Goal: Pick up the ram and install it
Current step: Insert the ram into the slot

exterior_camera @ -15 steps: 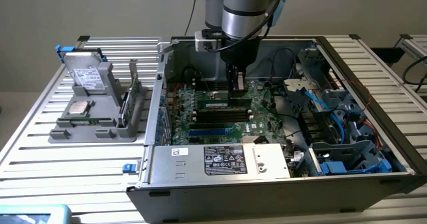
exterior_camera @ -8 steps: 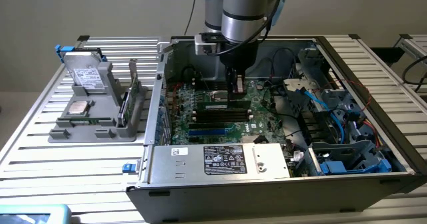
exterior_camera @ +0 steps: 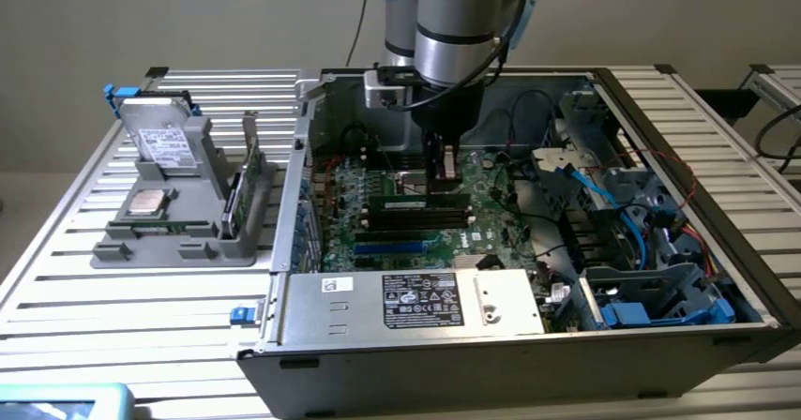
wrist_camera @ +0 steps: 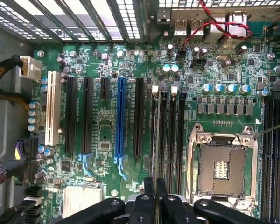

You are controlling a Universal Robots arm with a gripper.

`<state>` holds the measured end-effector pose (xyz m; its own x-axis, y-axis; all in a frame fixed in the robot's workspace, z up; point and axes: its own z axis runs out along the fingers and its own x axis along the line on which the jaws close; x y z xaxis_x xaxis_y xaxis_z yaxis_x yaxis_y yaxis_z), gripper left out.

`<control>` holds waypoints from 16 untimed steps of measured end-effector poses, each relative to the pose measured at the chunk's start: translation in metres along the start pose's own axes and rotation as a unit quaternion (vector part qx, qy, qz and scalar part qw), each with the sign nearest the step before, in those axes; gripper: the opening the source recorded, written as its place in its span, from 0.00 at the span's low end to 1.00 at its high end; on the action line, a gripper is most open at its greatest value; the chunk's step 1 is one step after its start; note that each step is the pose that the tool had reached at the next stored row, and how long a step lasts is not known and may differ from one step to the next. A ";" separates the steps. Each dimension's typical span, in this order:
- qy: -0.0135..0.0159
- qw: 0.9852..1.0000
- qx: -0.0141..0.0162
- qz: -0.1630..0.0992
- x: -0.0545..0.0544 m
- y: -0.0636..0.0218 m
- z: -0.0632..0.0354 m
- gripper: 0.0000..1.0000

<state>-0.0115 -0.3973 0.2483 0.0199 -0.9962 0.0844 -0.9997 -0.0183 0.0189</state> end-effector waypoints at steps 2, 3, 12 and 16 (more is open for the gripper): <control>0.000 1.000 0.000 0.000 0.000 0.0000 0.0011 0.13; 0.000 1.000 0.000 -0.001 0.000 -0.0001 0.0018 0.13; 0.000 1.000 0.000 -0.002 -0.001 -0.0005 0.0078 0.13; 0.000 1.000 0.000 -0.003 -0.001 -0.0009 0.0112 0.13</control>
<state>-0.0108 -0.3973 0.2371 0.0252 -0.9961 0.0844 -0.9995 -0.0237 0.0189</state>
